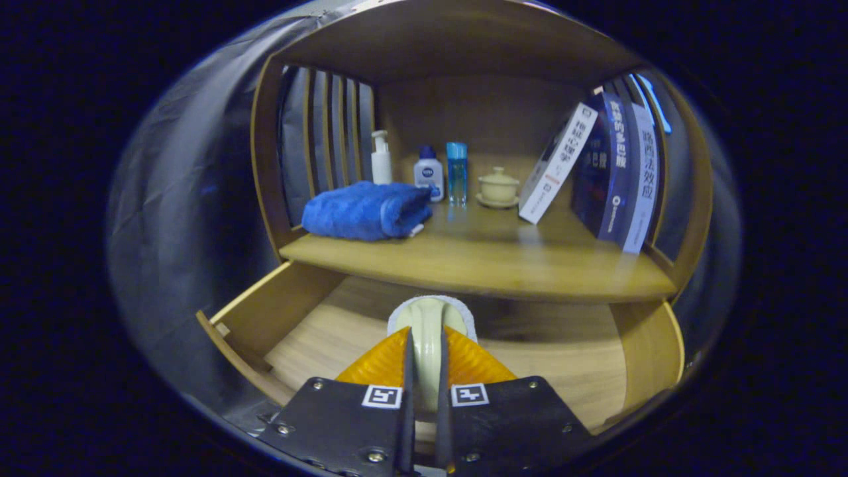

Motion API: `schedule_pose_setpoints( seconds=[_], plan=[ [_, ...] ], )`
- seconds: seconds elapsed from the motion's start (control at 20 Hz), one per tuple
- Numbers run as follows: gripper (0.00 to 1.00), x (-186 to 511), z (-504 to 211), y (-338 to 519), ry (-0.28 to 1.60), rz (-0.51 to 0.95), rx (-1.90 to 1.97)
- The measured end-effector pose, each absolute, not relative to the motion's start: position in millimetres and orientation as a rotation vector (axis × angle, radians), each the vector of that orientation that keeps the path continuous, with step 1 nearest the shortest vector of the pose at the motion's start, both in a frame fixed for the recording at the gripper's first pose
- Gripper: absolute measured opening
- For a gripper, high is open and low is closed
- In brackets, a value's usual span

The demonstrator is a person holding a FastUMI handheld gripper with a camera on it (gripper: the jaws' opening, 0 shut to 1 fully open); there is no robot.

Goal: Pull open the drawer, take out the items inside it, and place them on the countertop above the cabinet.

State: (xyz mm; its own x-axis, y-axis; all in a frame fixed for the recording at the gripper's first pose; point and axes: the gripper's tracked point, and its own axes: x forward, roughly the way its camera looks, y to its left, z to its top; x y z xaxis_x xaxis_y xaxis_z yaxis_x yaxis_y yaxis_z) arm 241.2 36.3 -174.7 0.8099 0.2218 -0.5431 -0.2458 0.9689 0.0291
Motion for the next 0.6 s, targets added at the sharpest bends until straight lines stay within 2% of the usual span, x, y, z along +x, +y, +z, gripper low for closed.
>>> schedule_pose_setpoints(
  seconds=[0.6],
  plan=[
    [0.13, 291, -90, 31, 0.363, 0.134, 0.031]
  ],
)
